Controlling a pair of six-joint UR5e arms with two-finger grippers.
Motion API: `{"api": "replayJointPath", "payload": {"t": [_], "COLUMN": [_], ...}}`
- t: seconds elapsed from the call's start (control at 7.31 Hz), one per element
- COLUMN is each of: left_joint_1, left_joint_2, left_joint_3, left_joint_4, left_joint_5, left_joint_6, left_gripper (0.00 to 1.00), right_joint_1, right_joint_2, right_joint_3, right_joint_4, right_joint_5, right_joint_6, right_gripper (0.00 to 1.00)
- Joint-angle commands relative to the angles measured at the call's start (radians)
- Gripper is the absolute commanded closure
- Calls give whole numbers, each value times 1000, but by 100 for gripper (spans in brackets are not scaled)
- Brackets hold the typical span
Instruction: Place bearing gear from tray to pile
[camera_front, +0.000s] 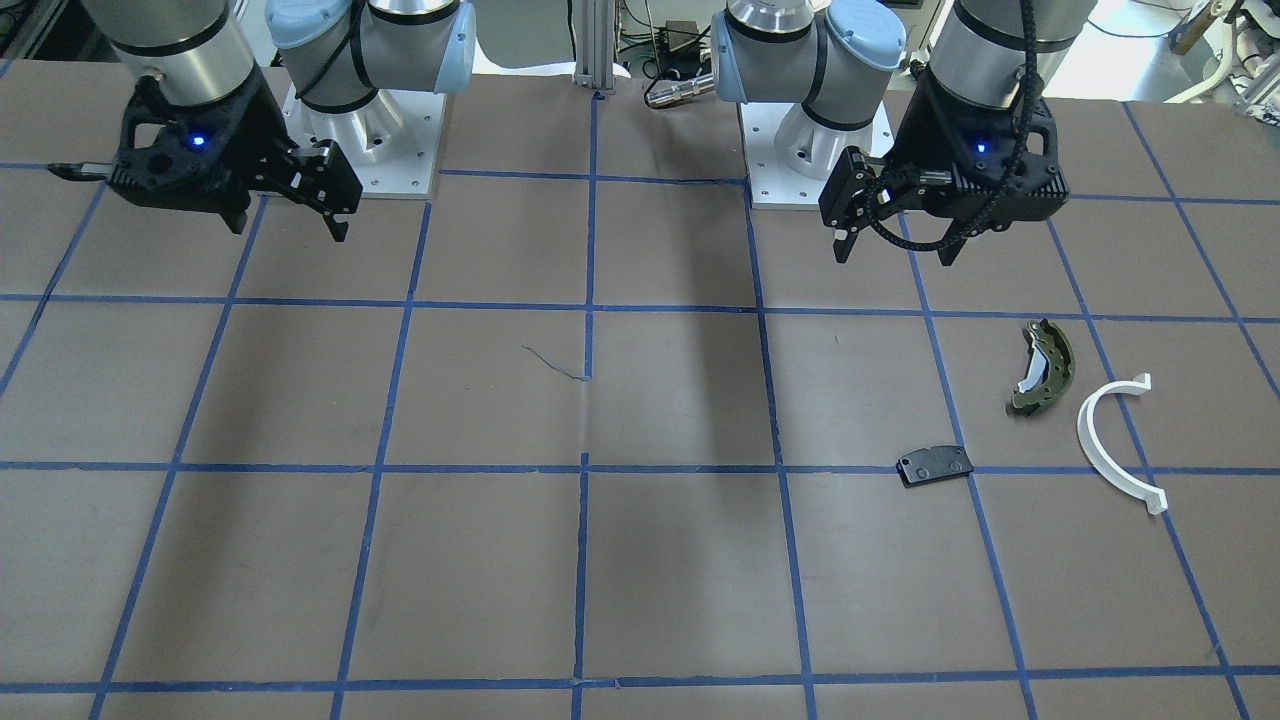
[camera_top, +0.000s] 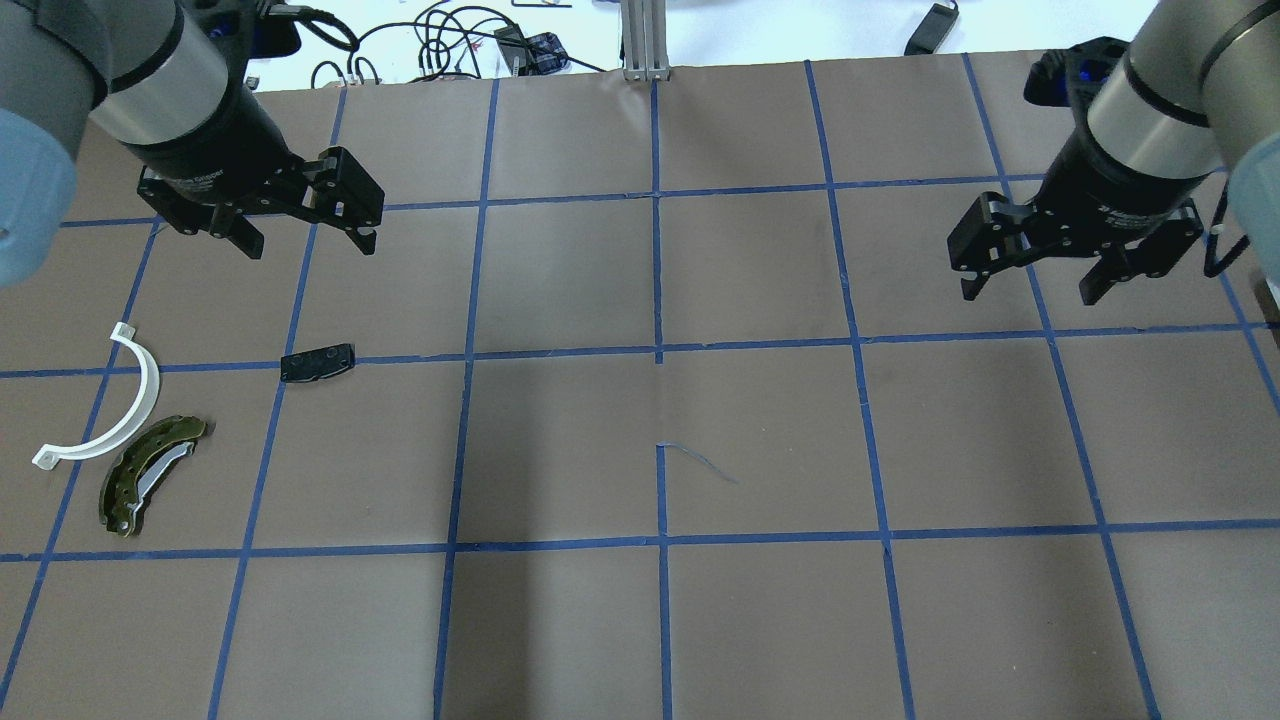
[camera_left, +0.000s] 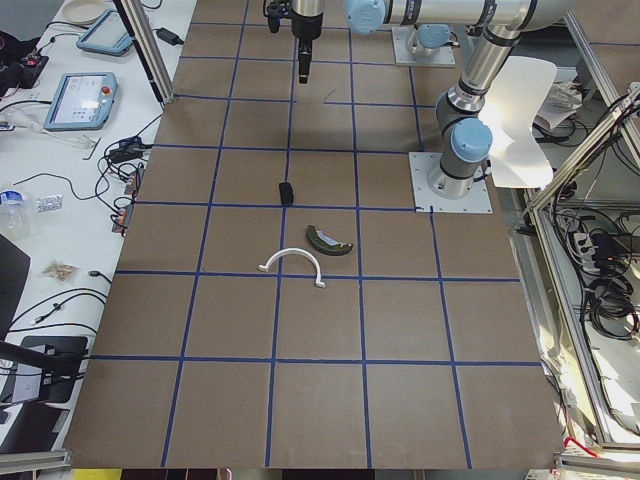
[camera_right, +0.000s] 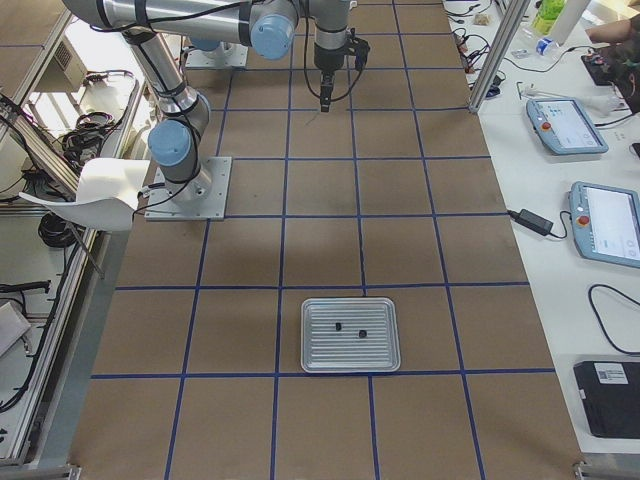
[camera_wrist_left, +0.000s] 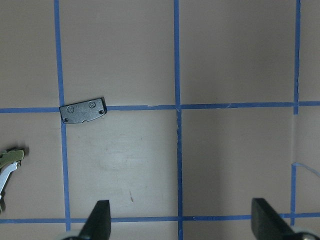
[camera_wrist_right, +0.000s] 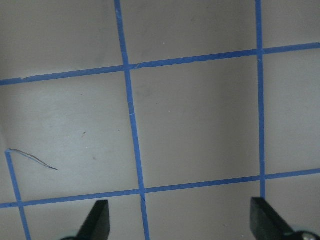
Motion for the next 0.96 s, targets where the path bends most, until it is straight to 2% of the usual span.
{"api": "replayJointPath", "payload": {"t": [0.0, 0.27, 0.41, 0.55, 0.82], "left_joint_1": [0, 0, 0, 0, 0], "left_joint_2": [0, 0, 0, 0, 0], "left_joint_3": [0, 0, 0, 0, 0], "left_joint_4": [2, 0, 0, 2, 2], "left_joint_5": [0, 0, 0, -2, 0], "left_joint_6": [0, 0, 0, 0, 0], "left_gripper": [0, 0, 0, 0, 0], "right_joint_1": [-80, -261, -364, -464, -589], "right_joint_2": [1, 10, 69, 120, 220], "right_joint_3": [0, 1, 0, -2, -17], "right_joint_4": [-5, -10, -18, -98, -198], "right_joint_5": [-56, -51, -45, -47, -39], "right_joint_6": [-97, -323, -475, -610, -859], "right_gripper": [0, 0, 0, 0, 0]}}
